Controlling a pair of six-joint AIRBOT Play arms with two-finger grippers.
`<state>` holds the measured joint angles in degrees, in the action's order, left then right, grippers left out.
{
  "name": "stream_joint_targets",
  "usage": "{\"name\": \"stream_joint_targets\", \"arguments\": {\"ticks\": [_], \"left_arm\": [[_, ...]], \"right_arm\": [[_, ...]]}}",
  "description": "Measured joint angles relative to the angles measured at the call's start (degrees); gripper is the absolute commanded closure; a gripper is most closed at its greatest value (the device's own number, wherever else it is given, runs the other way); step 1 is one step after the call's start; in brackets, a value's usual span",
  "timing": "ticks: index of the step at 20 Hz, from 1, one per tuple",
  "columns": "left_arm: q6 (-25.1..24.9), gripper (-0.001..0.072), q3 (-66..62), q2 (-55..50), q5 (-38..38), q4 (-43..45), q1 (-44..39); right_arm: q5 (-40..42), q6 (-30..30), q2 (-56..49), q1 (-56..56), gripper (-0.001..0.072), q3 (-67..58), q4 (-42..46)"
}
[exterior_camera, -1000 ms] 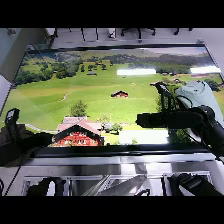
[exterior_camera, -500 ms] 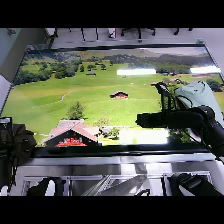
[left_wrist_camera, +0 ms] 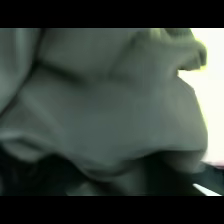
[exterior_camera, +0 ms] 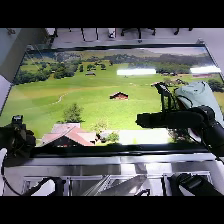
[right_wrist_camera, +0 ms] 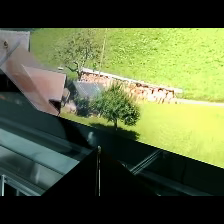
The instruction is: Fold the shirts.
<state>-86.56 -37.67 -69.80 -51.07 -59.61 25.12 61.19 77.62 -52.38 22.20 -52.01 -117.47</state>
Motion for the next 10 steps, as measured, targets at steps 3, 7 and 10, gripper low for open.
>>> {"name": "stream_joint_targets", "arguments": {"ticks": [3,7,10], "left_arm": [[0.0,0.0693,-4.9,-6.0,-3.9,0.1,0.1],[0.2,0.0693,-11.0,-7.2,-9.2,-0.8,-2.2],[0.2,0.0693,-18.6,-2.3,-12.0,-0.7,-9.3]], "right_arm": [[0.0,0.0,0.0,0.0,0.0687,0.0,0.0],[0.0,0.0,0.0,0.0,0.0687,0.0,0.0],[0.0,0.0,0.0,0.0,0.0687,0.0,0.0]]}}
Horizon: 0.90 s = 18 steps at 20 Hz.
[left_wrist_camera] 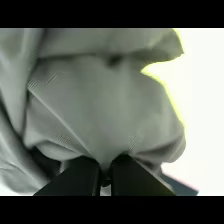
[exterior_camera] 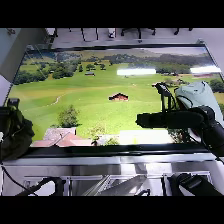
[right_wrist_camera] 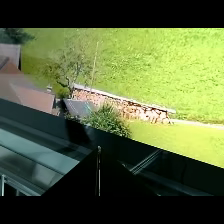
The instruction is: Fold the shirts.
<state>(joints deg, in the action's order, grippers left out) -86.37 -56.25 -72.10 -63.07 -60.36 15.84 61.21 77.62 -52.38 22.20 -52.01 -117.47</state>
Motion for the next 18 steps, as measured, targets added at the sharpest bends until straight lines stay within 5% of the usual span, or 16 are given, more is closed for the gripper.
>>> {"name": "stream_joint_targets", "arguments": {"ticks": [7,12,13,14,18], "left_arm": [[-1.7,0.0693,-15.8,11.5,-3.9,-11.0,-28.9],[-2.0,0.0672,-18.3,7.3,-3.5,-20.5,-46.8],[-2.1,0.0405,-18.4,5.1,-2.6,-22.8,-49.4],[-2.1,0.0266,-18.5,2.9,-1.0,-24.9,-51.3],[-2.1,0.0267,-19.6,-5.8,4.8,-35.9,-53.9]], "right_arm": [[0.0,0.0,0.0,0.0,0.0687,0.0,0.0],[0.0,0.0,0.0,0.0,0.0687,0.0,0.0],[0.0,0.0,0.0,0.0,0.0687,0.0,0.0],[0.0,0.0,0.0,0.0,0.0687,0.0,0.0],[0.0,0.0,0.0,0.0,0.0687,0.0,0.0]]}}
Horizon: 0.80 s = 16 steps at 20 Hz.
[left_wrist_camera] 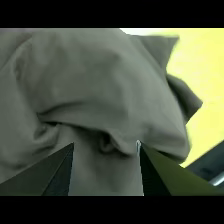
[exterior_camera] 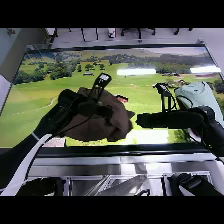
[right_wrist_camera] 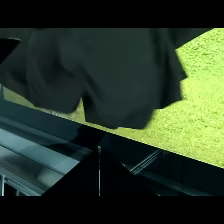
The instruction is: Fold the shirts.
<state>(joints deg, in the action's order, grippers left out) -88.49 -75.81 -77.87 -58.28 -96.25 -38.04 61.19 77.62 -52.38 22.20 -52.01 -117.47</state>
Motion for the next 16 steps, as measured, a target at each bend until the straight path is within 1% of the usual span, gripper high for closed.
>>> {"name": "stream_joint_targets", "arguments": {"ticks": [2,4,7,9,10,11,12,13,16], "left_arm": [[0.0,0.0267,-2.4,-2.3,-1.4,-3.7,2.5],[-0.2,0.0266,-5.1,-2.3,-6.0,-5.9,7.8],[-1.2,0.0265,-4.8,2.0,-13.0,-7.4,19.3],[-2.1,0.0265,0.2,6.6,-16.2,-7.8,28.3],[-2.6,0.0181,3.8,9.0,-16.9,-8.2,32.7],[-3.5,0.0000,8.3,11.4,-17.6,-8.3,37.4],[-4.4,0.0000,12.6,13.2,-17.6,-8.7,41.5],[-5.4,0.0000,16.7,14.8,-17.6,-9.4,45.7],[-8.0,0.0000,27.1,15.4,-15.6,-13.5,55.2]], "right_arm": [[0.0,0.0,0.0,0.0,0.0687,0.0,0.0],[-0.3,0.0,0.0,0.0,0.0687,0.0,0.0],[-0.8,0.0,-0.2,0.0,0.0687,0.0,0.3],[-1.7,0.0,-0.2,0.0,0.0686,0.0,0.3],[-2.3,0.0,-0.3,0.0,0.0684,0.0,0.3],[-2.8,0.0,-0.4,0.0,0.0598,0.0,0.3],[-3.2,0.0,-0.6,0.0,0.0305,0.0,0.3],[-3.5,0.0,-0.9,0.0,0.0086,0.0,0.3],[-3.1,0.0,-2.5,0.0,0.0080,0.0,0.7]]}}
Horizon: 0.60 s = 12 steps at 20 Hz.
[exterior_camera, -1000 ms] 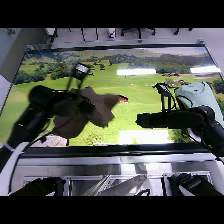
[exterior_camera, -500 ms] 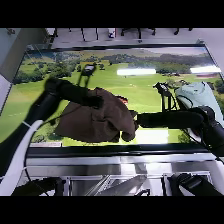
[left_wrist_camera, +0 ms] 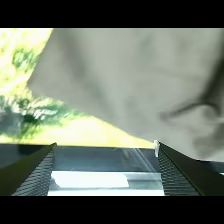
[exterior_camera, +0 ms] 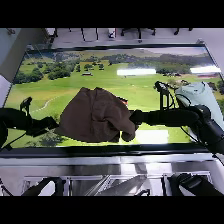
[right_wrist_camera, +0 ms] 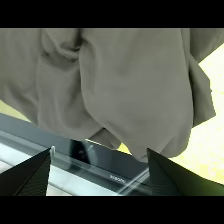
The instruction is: Fold the shirts.
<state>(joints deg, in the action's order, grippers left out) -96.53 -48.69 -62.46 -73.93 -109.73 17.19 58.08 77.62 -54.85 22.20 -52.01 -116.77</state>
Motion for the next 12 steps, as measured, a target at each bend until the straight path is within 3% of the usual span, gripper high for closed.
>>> {"name": "stream_joint_targets", "arguments": {"ticks": [3,8,9,10,11,12], "left_arm": [[-2.6,0.0000,5.4,-4.0,2.0,-5.0,4.3],[-4.7,0.0015,4.4,-13.9,5.0,-10.1,1.8],[-4.9,0.0215,3.3,-15.6,5.0,-10.6,0.8],[-4.9,0.0515,2.1,-17.2,5.3,-10.8,-0.3],[-4.9,0.0688,0.9,-18.5,5.6,-11.1,-1.2],[-5.0,0.0691,-0.4,-19.6,5.7,-11.2,-2.2]], "right_arm": [[3.7,0.0,-3.0,0.0,0.0080,0.5,1.9],[5.7,2.1,-13.6,0.1,0.0079,1.9,0.9],[5.7,3.3,-16.0,0.1,0.0080,1.9,-0.5],[5.6,4.5,-18.7,0.1,0.0080,2.0,-2.4],[5.6,5.6,-21.2,0.1,0.0080,2.1,-4.0],[5.4,6.4,-23.2,0.1,0.0121,2.1,-5.3]]}}
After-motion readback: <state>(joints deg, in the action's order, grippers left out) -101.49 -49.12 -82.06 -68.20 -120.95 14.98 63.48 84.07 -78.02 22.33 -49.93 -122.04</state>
